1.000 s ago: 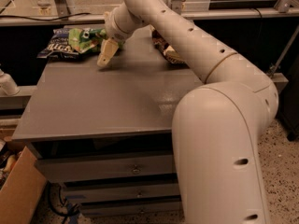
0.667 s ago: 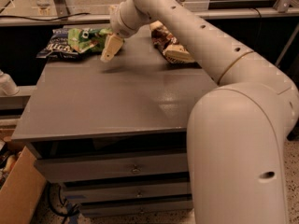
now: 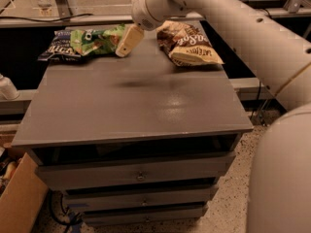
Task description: Move green rice chip bag near blue chip bag
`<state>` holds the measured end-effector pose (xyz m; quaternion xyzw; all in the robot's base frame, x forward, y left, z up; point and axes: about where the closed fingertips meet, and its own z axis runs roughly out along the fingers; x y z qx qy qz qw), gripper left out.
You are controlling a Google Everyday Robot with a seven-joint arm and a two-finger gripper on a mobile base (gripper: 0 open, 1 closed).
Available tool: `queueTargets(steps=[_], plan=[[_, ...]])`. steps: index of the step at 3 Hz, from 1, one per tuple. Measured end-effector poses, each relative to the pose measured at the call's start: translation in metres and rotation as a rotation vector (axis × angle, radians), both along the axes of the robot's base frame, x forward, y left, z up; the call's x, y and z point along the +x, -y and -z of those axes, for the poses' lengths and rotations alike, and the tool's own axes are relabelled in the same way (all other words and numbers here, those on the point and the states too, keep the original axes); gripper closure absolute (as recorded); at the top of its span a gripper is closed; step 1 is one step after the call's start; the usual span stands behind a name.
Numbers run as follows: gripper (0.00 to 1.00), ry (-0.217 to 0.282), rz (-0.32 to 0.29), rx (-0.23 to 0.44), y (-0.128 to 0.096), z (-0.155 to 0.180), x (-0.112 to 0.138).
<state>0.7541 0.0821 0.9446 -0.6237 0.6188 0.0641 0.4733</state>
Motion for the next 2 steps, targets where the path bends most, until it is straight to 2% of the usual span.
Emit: queueTargets(steps=[1, 2], plan=[[0.00, -0.008, 0.042, 0.057, 0.0510, -0.0130, -0.0194], [0.00, -0.008, 0.042, 0.057, 0.0510, -0.0130, -0.0194]])
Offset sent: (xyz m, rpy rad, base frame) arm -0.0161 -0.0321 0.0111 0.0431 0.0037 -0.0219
